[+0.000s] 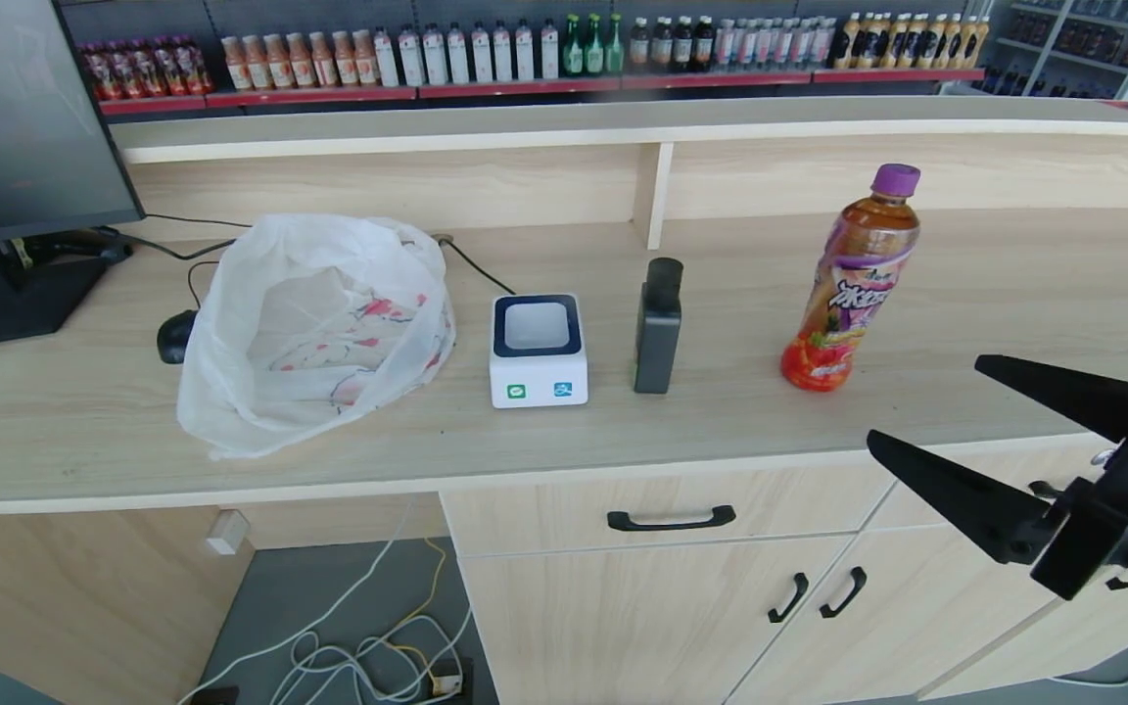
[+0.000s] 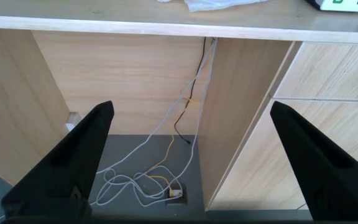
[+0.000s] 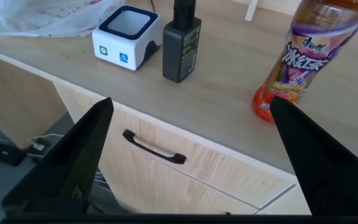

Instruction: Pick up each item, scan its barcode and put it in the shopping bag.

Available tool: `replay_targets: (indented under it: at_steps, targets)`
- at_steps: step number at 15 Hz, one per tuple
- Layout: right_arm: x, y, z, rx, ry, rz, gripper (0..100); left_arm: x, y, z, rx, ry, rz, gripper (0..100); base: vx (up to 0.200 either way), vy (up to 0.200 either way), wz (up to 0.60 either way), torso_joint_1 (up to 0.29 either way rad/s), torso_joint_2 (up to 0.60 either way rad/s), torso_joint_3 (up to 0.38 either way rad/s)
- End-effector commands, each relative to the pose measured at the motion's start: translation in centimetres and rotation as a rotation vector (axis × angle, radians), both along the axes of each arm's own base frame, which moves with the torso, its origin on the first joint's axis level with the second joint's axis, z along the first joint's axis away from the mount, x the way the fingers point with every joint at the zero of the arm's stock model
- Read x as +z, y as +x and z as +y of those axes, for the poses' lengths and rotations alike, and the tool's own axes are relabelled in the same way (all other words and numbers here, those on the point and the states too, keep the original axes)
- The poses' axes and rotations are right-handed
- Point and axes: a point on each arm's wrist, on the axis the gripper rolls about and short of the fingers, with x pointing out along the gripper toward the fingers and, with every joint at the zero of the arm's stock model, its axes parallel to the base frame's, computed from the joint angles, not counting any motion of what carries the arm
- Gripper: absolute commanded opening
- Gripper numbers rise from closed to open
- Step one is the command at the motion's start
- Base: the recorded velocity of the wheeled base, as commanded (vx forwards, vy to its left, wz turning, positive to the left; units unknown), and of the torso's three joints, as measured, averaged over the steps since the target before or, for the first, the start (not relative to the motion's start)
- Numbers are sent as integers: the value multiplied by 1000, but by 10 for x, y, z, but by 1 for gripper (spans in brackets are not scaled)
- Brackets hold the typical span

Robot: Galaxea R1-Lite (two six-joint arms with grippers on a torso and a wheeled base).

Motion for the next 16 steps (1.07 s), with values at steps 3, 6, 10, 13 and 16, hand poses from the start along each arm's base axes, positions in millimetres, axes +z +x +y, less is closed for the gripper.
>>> replay_targets:
  at_steps: [3, 6, 10, 13, 16]
  targets:
    - [0, 8, 38, -83, -25, 28, 100, 0, 0, 0, 0, 0, 0, 100, 0, 0, 0, 0, 0, 0]
    - [0, 23, 56, -245, 39, -20, 100, 0, 0, 0, 0, 1, 0, 100, 0, 0, 0, 0, 0, 0]
    - [-18, 41, 88, -328, 122, -77, 100, 0, 0, 0, 0, 0, 0, 100, 0, 0, 0, 0, 0, 0]
    - [-25, 49, 97, -330, 131, -104, 100, 0, 0, 0, -2, 0, 0, 100, 0, 0, 0, 0, 0, 0]
    - [-34, 56, 105, -333, 119, -110, 100, 0, 0, 0, 0, 0, 0, 100, 0, 0, 0, 0, 0, 0]
